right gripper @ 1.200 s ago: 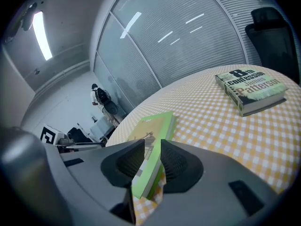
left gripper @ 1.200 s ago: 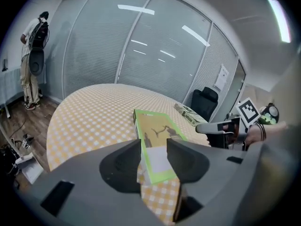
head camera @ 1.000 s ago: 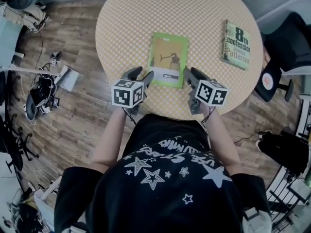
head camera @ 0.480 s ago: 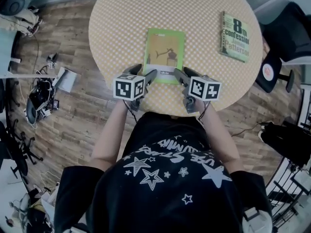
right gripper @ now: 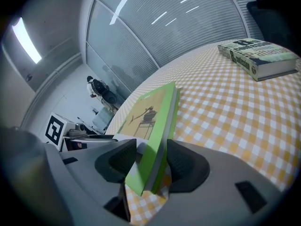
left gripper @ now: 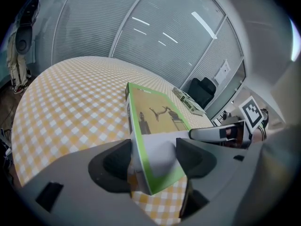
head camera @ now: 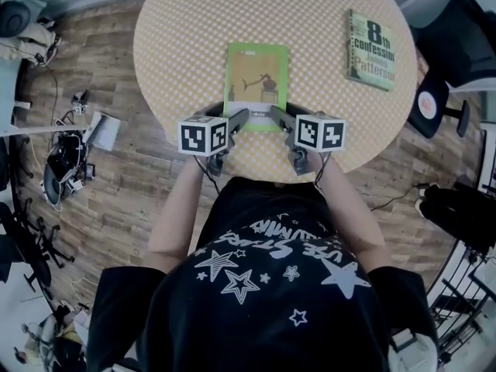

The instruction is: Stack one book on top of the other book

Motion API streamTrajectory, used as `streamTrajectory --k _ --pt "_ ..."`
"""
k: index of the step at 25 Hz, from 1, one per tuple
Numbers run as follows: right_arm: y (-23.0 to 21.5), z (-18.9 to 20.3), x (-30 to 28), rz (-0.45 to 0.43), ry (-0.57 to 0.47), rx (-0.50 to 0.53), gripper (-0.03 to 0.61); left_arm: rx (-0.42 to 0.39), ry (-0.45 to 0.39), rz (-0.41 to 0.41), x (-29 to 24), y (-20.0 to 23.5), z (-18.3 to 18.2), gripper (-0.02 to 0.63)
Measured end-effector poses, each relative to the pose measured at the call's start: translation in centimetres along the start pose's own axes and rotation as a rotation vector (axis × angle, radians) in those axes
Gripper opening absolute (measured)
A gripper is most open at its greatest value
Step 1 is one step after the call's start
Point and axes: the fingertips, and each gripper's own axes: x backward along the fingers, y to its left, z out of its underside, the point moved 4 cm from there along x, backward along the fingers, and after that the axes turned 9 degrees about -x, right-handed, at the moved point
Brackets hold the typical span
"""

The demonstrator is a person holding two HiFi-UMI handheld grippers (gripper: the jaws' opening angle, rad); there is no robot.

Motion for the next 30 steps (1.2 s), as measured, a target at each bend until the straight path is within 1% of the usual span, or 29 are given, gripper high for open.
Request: streamTrajectory --k 7,12,15,18,23,30 --pt "0.3 0.2 -0.1 0.000 -0.004 -0.007 0.195 0.008 0.001 0.014 -0.2 -0.3 0.2 0.301" --pt "0.6 0.4 -0.1 0.015 -0.019 0.000 0.184 0.003 0.002 -0.019 0.4 -0.1 0.2 0.290" --pt "0.6 0.3 0.1 0.029 -0.042 -0.001 0.181 0.012 0.004 -0.013 0.0 -0.5 0.1 0.291" --pt "0.9 -0.1 0.7 0.022 -0.075 0.003 0.181 0.017 -0.032 -0.008 0.5 -0.7 -0.5 0.291" --pt "2.1 -1.2 2.2 0.013 -0.120 0.059 0.181 -0.008 -0.099 -0.005 1.8 -1.5 -2.2 0.290" --pt "2.6 -3.6 5.8 0.010 -0.194 0.100 0.181 -0.040 -0.182 0.009 2.6 -4.3 -5.2 0.285"
